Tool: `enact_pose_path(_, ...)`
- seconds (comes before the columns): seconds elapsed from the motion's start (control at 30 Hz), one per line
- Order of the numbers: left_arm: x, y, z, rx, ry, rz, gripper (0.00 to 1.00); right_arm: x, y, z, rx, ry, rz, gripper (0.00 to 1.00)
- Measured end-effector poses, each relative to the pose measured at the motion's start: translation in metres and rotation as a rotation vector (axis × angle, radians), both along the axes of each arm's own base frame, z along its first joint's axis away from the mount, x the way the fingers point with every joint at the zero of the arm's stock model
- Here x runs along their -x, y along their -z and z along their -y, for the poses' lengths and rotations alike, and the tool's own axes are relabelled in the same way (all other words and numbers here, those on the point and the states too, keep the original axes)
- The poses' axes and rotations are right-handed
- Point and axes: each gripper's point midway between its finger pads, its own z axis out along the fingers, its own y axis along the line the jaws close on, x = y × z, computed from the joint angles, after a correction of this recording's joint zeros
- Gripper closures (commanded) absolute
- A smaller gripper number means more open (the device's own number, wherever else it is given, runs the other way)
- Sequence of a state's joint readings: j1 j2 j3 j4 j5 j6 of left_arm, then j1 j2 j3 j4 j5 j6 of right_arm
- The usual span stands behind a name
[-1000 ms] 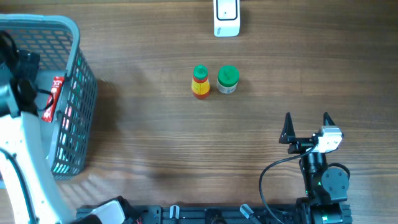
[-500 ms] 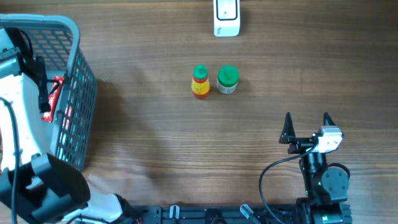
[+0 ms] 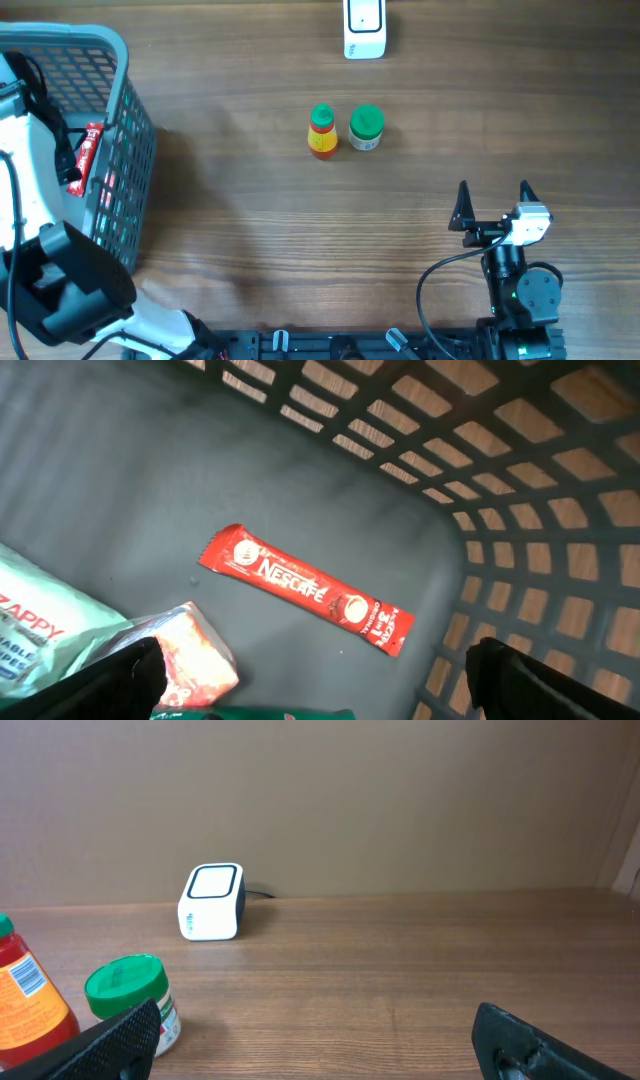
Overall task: Scan the item barcode
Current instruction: 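Reach into the basket and grasp the red Nescafé stick with left gripper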
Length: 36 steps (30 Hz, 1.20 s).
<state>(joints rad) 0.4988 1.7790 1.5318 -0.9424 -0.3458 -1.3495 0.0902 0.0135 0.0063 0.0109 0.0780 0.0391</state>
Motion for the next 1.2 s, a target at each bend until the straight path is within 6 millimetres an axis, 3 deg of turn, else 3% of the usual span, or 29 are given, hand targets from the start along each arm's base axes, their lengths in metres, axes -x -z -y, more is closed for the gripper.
enact_pose_path(0.53,-0.012,0.052,-0.006,0.047,-0.048,-0.051,0.0,0.0,0.0,0.0,0.0,0.0,0.0,0.0)
enact_pose_path(0.7,-0.016,0.08,-0.006,0.089,-0.099,-0.062,0.0,0.0,0.0,0.0,0.0,0.0,0.0,0.0)
enact_pose_path(0.8,-0.02,0.101,-0.002,0.133,-0.115,-0.066,0.06,0.0,0.0,0.0,0.0,0.0,0.0,0.0)
enact_pose_path(0.97,-0.022,0.113,-0.001,0.154,-0.148,-0.059,0.1,0.0,0.0,0.0,0.0,0.0,0.0,0.0)
enact_pose_path(1.03,-0.023,0.116,-0.001,0.155,-0.15,-0.061,0.17,0.0,0.0,0.0,0.0,0.0,0.0,0.0)
enact_pose_path(1.17,-0.025,0.119,-0.004,0.148,-0.154,-0.062,0.5,0.0,0.0,0.0,0.0,0.0,0.0,0.0)
enact_pose_path(1.2,-0.025,0.12,-0.005,0.146,-0.16,-0.062,0.64,0.0,0.0,0.0,0.0,0.0,0.0,0.0)
